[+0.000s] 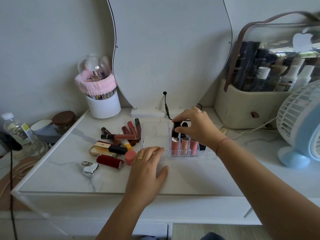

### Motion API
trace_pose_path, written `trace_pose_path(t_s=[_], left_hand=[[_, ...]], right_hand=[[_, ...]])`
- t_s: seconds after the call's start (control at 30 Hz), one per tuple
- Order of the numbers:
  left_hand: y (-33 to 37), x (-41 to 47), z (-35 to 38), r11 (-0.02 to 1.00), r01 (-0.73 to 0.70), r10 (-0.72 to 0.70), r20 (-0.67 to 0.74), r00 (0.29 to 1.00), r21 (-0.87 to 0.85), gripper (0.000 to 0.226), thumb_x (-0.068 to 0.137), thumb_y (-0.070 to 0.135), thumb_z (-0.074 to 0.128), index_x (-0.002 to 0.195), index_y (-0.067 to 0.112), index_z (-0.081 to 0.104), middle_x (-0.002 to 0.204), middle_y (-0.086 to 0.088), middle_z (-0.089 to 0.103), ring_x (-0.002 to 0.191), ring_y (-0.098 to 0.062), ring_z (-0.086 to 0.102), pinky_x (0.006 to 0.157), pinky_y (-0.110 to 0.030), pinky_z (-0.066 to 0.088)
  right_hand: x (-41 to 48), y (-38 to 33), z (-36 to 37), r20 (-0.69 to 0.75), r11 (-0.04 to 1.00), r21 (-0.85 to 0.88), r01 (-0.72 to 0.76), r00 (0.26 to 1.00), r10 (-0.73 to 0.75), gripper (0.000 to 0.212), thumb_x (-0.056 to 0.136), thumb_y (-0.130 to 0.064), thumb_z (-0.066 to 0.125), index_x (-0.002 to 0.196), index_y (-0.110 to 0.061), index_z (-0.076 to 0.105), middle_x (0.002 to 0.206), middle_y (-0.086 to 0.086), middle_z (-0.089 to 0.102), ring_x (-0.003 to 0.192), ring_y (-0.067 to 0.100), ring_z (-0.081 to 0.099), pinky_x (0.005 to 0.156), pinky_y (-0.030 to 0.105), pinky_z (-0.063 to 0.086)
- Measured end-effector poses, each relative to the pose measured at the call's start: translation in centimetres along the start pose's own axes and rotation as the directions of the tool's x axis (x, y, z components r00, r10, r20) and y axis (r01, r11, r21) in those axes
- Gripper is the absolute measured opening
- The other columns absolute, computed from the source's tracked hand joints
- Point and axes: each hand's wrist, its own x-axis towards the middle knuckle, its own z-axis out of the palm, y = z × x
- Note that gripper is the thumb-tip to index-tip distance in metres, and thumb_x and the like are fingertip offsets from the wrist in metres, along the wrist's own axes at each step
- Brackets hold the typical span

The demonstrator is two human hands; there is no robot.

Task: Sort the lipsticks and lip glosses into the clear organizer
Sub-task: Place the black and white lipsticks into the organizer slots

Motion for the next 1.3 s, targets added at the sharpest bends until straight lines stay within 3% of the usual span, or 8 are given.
trace_pose_path(t_s=[0.17,0.37,0.57,0.67,0.87,1.03,1.2,1.3], left_hand=[[0.1,0.0,0.0,1.0,0.002,-0.002,-0.003,1.0,-0.01,0.049,0.086,0.034,0.056,0.133,0.024,0.044,0.132,0.008,0.048,0.127,-0.013,0.034,0.103,-0.029,0.029],[0.0,0.0,0.0,1.0,0.004,-0.004,-0.001,1.0,-0.008,0.049,0.087,0.034,0.055,0.133,0.024,0.044,0.132,0.009,0.047,0.127,-0.012,0.034,0.104,-0.029,0.029],[0.1,-0.1,0.0,1.0,0.01,-0.01,0.001,1.0,-0.01,0.048,0.086,0.032,0.057,0.133,0.024,0.045,0.132,0.011,0.047,0.127,-0.011,0.033,0.104,-0.028,0.027],[0.1,-0.1,0.0,1.0,0.015,-0.015,0.0,1.0,-0.008,0.049,0.086,0.032,0.057,0.133,0.024,0.045,0.132,0.01,0.047,0.127,-0.011,0.033,0.104,-0.027,0.028],[0.2,-0.1,-0.1,1.0,0.026,-0.026,0.01,1.0,0.003,0.049,0.086,0.032,0.057,0.133,0.023,0.045,0.132,0.01,0.046,0.127,-0.01,0.033,0.103,-0.028,0.029],[0.3,0.0,-0.2,0.999,0.041,-0.04,0.02,0.999,-0.005,0.049,0.086,0.033,0.056,0.133,0.025,0.045,0.133,0.011,0.046,0.127,-0.01,0.034,0.104,-0.029,0.031],[0.3,0.0,-0.1,0.999,0.035,-0.035,0.011,0.999,-0.007,0.049,0.086,0.033,0.057,0.133,0.025,0.045,0.132,0.012,0.045,0.127,-0.01,0.034,0.103,-0.027,0.029],[0.3,0.0,-0.1,1.0,0.026,-0.026,0.007,1.0,-0.006,0.049,0.085,0.031,0.058,0.132,0.024,0.046,0.131,0.01,0.047,0.126,-0.011,0.036,0.102,-0.027,0.03]], right_hand=[[-0.1,0.2,0.8,0.018,0.999,-0.033,0.023,1.0,-0.022,0.025,0.08,-0.03,0.068,0.105,-0.03,0.067,0.104,-0.009,0.066,0.105,0.016,0.047,0.087,0.032,0.026],[-0.3,0.1,0.3,0.04,0.999,0.035,0.02,0.999,-0.022,0.032,0.082,-0.036,0.064,0.113,-0.028,0.064,0.105,-0.01,0.066,0.103,0.011,0.05,0.092,0.03,0.038],[-2.3,5.7,-3.9,-0.217,0.953,0.208,-0.22,0.94,0.265,0.029,0.084,-0.033,0.06,0.109,-0.021,0.065,0.091,-0.011,0.064,0.076,-0.004,0.056,0.07,0.011,0.043],[-3.6,8.7,-4.2,-0.029,0.924,0.104,-0.367,0.928,0.372,0.041,0.08,-0.034,0.066,0.119,-0.021,0.058,0.111,0.0,0.062,0.091,0.01,0.057,0.079,0.023,0.044],[-3.9,8.7,-2.7,0.319,0.983,0.026,-0.183,0.933,0.166,0.075,0.068,-0.04,0.075,0.135,-0.032,0.042,0.143,-0.005,0.042,0.117,0.008,0.045,0.105,0.031,0.036],[-2.2,8.3,-1.9,0.402,0.991,-0.032,-0.128,0.906,0.13,0.091,0.062,-0.044,0.077,0.14,-0.031,0.034,0.141,-0.008,0.044,0.124,0.011,0.044,0.107,0.029,0.034],[-1.5,7.5,-1.9,0.443,0.996,-0.068,-0.062,0.893,0.085,0.068,0.059,-0.048,0.075,0.12,-0.038,0.047,0.107,-0.015,0.058,0.098,0.013,0.054,0.091,0.033,0.042],[-2.2,7.2,-2.2,0.44,0.993,-0.109,-0.044,0.894,0.088,0.073,0.058,-0.051,0.074,0.124,-0.04,0.044,0.111,-0.015,0.056,0.105,0.015,0.05,0.096,0.036,0.038]])
